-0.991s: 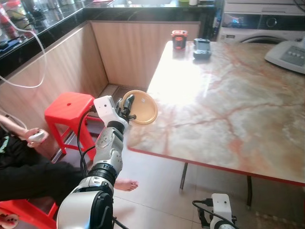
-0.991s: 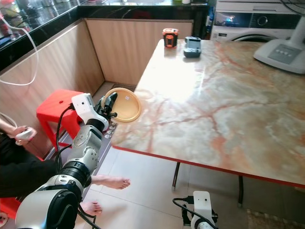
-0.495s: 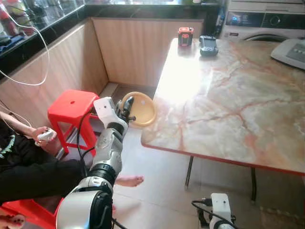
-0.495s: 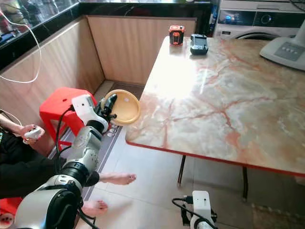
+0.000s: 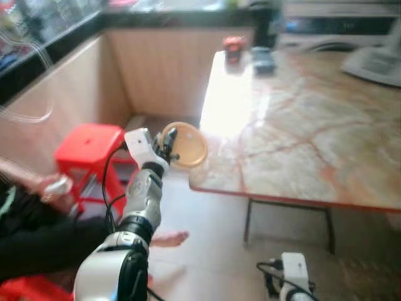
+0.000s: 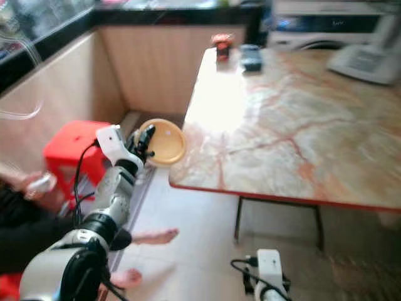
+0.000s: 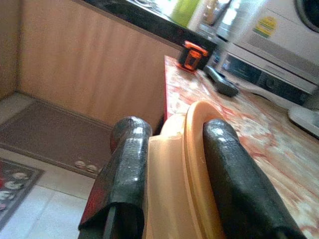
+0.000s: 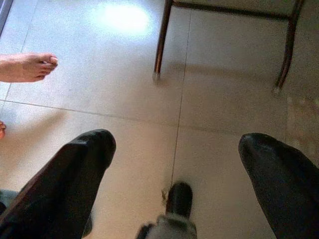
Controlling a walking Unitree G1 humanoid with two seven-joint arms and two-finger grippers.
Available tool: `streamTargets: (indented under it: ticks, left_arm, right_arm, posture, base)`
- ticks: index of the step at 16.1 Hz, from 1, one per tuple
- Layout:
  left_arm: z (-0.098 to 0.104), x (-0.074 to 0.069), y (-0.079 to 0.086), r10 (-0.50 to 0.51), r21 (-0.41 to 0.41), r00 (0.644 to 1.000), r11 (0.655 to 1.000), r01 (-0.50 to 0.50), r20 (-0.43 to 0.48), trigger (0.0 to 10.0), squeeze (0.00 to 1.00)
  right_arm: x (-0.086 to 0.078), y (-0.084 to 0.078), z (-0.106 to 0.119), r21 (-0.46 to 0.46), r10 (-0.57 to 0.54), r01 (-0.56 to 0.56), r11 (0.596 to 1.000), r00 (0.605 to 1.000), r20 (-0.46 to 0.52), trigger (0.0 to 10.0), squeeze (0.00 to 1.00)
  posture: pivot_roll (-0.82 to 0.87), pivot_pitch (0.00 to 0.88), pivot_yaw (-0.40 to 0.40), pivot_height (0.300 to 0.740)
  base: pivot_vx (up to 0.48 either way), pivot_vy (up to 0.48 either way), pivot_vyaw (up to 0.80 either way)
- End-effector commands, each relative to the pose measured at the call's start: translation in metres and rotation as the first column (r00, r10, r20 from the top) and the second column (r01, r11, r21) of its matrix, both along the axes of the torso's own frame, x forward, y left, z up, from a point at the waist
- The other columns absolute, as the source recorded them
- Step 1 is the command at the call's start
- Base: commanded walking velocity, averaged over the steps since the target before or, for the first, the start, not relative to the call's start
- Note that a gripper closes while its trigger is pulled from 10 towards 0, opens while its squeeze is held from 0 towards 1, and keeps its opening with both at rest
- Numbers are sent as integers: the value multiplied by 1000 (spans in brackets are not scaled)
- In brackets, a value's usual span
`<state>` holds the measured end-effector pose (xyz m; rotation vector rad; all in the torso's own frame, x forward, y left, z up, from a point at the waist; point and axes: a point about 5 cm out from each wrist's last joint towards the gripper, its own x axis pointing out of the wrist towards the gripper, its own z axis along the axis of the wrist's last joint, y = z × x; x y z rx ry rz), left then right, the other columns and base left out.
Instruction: Restocking fridge
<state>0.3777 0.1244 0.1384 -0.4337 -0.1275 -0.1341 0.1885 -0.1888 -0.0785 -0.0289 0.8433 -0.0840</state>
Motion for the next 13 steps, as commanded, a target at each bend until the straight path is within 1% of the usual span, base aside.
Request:
streamTargets:
  ticks: [1,9,13]
  left_arm:
    - [4,2,-3,-9,7,1000,1000,9,17,10000,0]
    - [2,1,-2,-14,12,1000,1000,14,15,10000,0]
    - [3,0,-3,-34,1,999,999,34,33,10000,0]
  right_arm:
    - [-1,1,-1,7,-3,3,1000,1000,-7,10000,0]
    - [-3,2,-2,8,0,0,1000,1000,-10,10000,0]
    - [-4,2,-3,11,-5,5,1000,1000,-19,10000,0]
  posture:
    - [-100,21,90,740]
    - [-101,4,93,740]
    - [-102,0,94,740]
  base:
    - [0,255,0]
    - [0,252,0]
    - [0,0,0]
